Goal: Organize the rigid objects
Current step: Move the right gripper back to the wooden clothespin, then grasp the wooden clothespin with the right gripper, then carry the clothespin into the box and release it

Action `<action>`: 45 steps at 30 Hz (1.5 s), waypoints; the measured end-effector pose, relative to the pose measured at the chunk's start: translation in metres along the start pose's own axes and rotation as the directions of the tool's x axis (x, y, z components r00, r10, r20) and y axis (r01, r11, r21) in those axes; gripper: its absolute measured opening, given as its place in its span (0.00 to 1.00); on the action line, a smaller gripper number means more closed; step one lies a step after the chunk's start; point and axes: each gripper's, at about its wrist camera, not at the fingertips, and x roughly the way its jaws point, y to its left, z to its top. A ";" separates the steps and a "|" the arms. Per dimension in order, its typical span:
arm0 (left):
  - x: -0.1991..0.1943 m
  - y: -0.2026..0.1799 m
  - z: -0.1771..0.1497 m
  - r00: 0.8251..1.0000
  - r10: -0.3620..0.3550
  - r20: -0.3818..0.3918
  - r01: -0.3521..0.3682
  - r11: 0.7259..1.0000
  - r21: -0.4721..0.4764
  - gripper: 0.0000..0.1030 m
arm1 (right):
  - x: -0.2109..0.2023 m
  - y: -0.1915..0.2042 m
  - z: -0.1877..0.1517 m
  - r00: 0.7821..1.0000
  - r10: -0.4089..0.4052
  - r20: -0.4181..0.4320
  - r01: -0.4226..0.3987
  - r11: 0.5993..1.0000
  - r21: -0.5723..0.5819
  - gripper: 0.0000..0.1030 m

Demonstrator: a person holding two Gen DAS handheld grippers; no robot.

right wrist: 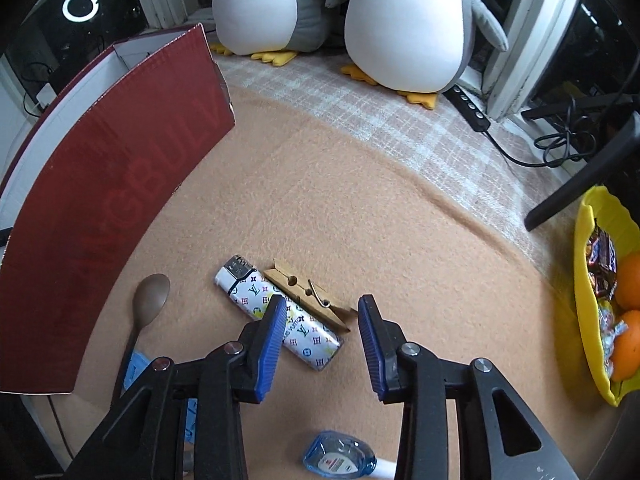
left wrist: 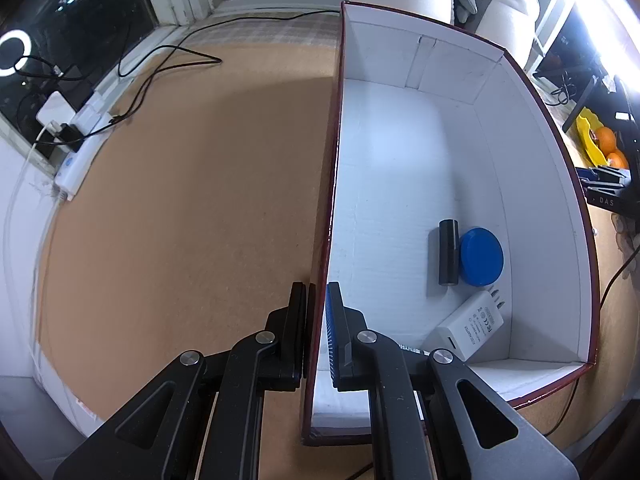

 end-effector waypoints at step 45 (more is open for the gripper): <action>-0.001 0.001 0.002 1.000 -0.016 0.023 0.016 1.000 -0.008 0.08 | -0.029 -0.007 0.001 0.996 0.038 0.077 -0.048 0.990 0.130 0.11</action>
